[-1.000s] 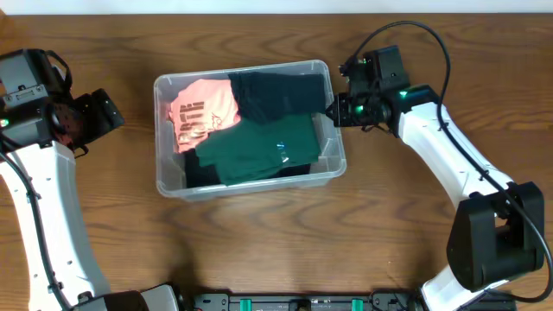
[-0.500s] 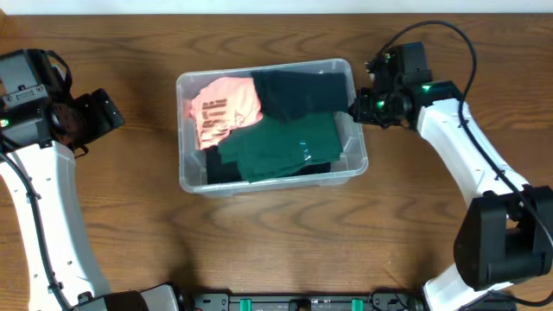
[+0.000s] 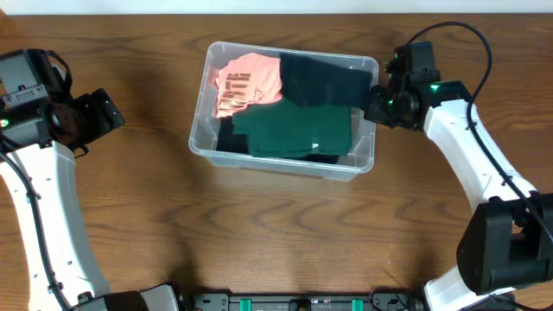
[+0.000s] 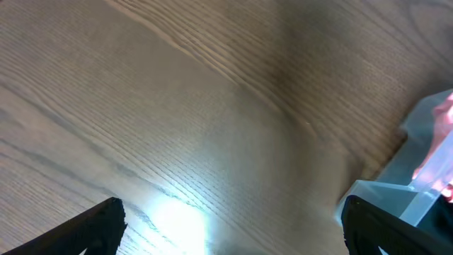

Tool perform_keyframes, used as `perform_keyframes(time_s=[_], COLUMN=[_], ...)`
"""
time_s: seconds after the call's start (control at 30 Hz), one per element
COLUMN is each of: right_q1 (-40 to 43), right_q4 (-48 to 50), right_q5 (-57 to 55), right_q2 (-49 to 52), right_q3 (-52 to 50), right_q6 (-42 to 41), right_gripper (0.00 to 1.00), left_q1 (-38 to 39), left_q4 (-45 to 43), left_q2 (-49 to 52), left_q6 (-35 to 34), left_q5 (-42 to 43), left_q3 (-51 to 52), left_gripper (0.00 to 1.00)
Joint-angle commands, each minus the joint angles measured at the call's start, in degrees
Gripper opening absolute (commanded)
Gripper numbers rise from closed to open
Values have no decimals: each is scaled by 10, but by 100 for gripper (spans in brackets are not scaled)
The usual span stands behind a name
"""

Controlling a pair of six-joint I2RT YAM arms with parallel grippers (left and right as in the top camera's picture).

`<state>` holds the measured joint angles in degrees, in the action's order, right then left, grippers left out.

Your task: Pack container

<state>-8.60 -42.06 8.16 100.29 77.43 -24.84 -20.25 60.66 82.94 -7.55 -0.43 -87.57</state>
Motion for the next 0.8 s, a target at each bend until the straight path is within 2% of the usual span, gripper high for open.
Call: perform_keyframes(time_s=[0.0,0.33,0.57,0.6,0.67,0.77], right_q1=[32,41,41,41,41,40], right_q4=[-8,20,56,60,62,59], right_q5=[-81,-82,-123,-123,-110,-75], right_q2=[9,7,7,7,6,2], right_q3=[-14,-14,-14,-14,-13,-13], right_q6=[-17,184,259,261,262,251], right_gripper=[3,5,8,10,25,35], left_q1=[-3,-3,-3,-3,-3,-3], left_q4=[2,2,2,2,2,2], left_q2=[1,1,1,1,1,1], left_q6=[-5,-5,-5,-5,-5,-5], left_q5=[-5,-5,-5,-5,-5,-5], left_q3=[1,1,1,1,1,1], left_gripper=[98,98,98,98,98,98])
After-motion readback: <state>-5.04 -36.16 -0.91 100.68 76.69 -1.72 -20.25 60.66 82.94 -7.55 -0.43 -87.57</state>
